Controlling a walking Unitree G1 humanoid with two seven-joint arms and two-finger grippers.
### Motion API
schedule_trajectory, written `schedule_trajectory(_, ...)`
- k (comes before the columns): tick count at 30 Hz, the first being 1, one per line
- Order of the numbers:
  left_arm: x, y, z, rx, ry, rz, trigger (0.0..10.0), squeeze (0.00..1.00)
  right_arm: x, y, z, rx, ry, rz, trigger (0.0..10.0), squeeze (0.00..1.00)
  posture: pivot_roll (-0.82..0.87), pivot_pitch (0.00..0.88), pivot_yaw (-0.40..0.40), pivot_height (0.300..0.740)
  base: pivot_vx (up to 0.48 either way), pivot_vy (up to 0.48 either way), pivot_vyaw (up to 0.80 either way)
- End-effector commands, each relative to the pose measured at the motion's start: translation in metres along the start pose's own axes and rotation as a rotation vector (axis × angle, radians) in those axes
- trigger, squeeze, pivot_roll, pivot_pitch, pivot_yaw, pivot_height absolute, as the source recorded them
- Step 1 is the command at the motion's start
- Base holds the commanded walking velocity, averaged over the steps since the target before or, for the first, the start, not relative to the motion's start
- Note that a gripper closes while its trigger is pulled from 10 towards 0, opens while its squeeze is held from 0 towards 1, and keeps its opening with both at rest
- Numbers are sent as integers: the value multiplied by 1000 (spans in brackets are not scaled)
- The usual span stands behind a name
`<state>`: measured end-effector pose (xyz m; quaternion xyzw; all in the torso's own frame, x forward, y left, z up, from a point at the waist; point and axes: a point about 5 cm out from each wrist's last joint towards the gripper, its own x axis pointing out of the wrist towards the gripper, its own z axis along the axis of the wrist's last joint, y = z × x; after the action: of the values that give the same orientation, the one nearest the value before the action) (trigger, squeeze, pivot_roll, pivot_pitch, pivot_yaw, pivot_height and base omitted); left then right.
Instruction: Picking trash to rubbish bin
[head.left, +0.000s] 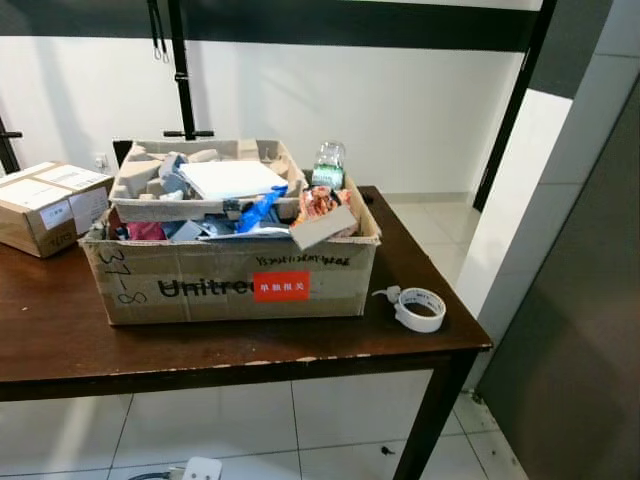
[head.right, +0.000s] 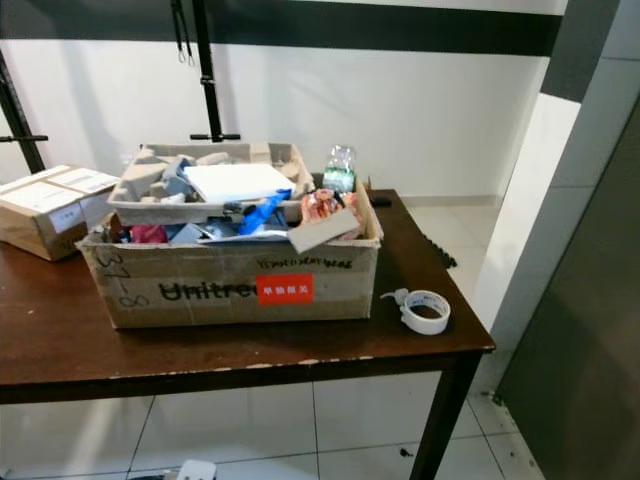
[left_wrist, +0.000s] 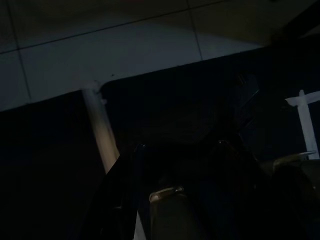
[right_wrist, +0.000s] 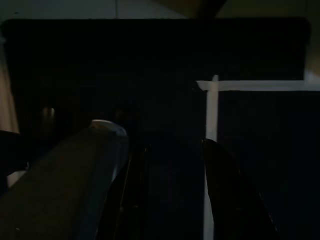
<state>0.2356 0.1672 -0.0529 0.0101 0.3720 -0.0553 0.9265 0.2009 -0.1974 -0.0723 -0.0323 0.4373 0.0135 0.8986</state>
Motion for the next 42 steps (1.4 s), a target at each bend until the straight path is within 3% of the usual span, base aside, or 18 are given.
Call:
schedule_trajectory(1, -2, 4, -9, -8, 29, 16, 10000, 0, 0, 6, -5, -6, 19, 21, 10000, 0, -105, 122, -14, 740, 0, 480, 0)
schedule_trajectory(12, -2, 5, -9, -20, 44, 18, 10000, 0, 0, 7, -5, -7, 19, 21, 10000, 0, -105, 121, -14, 740, 0, 140, 0)
schedule_trajectory(25, -1, 6, -5, 58, 25, 28, 10000, 0, 0, 6, -7, -4, 24, 18, 10000, 0, -103, 121, -10, 740, 0, 37, 0)
schedule_trajectory(37, -1, 5, 0, 39, 6, 22, 10000, 0, 0, 7, -6, 12, 14, 15, 10000, 0, -105, 125, -4, 740, 0, 0, 0)
schedule_trajectory(42, -1, 5, -1, 37, 8, 22, 10000, 0, 0, 7, -6, 12, 12, 16, 10000, 0, -104, 125, -6, 740, 0, 480, 0)
